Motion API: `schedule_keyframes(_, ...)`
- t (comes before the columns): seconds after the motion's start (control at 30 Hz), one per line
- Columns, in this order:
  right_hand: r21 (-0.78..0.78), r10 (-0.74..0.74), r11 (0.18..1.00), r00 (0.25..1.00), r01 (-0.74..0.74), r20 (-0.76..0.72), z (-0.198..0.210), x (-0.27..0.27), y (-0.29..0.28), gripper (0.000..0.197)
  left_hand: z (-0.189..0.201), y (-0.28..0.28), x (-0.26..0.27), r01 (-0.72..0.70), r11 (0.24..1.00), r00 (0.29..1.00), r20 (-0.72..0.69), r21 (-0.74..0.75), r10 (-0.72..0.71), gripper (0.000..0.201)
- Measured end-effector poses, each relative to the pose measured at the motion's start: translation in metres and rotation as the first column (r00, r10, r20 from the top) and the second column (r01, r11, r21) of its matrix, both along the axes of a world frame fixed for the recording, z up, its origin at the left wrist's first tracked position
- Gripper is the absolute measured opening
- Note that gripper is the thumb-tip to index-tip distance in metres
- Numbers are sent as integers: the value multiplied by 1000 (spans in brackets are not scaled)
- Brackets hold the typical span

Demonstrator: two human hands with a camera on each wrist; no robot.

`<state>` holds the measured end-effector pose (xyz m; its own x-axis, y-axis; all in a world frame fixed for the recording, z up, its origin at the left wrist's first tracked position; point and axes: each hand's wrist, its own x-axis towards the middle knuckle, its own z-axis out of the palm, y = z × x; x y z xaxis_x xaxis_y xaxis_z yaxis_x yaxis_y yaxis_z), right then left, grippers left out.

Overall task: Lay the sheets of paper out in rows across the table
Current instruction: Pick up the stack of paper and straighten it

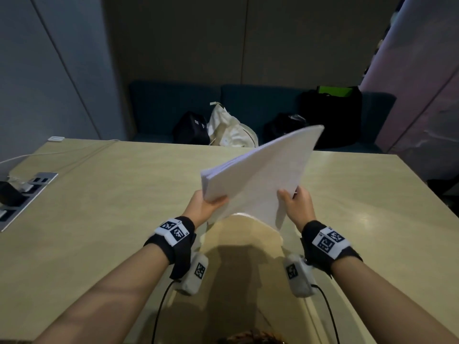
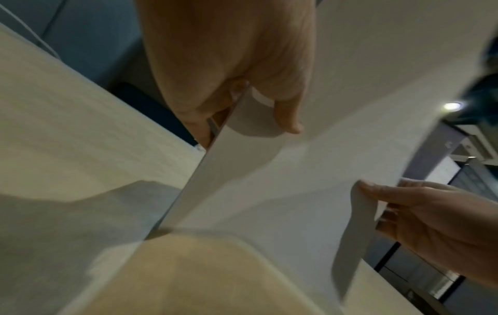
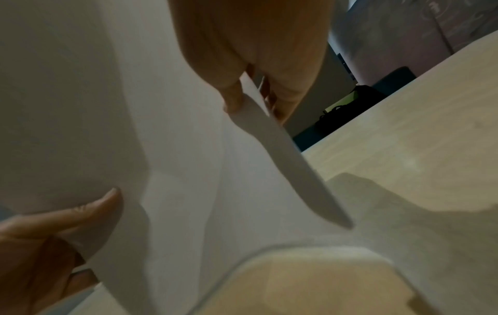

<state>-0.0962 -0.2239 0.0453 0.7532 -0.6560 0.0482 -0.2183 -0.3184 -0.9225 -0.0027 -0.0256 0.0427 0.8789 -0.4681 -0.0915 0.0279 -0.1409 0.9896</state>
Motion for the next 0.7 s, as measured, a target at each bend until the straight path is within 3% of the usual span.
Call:
schedule_keyframes(0.13, 106, -194, 979, 962, 177, 193, 16, 10, -2, 21, 15, -7, 3, -56, 998, 998, 5, 17, 56, 14)
schedule_keyframes(0.23, 231, -329, 934, 909, 273, 257, 21, 15, 0, 21, 23, -9, 4, -98, 993, 992, -82, -60, 93, 29)
schedule_keyframes(0.33, 210, -341, 932, 912, 296, 227, 19, 15, 0, 16, 22, -6, 3, -115, 984, 979, -185, -134, 90, 29)
schedule_keyframes(0.7, 138, -356, 932, 917, 335, 177, 3, -3, 21, 20, -1, 12, 4, -120, 980, 961, -266, -157, 75, 12)
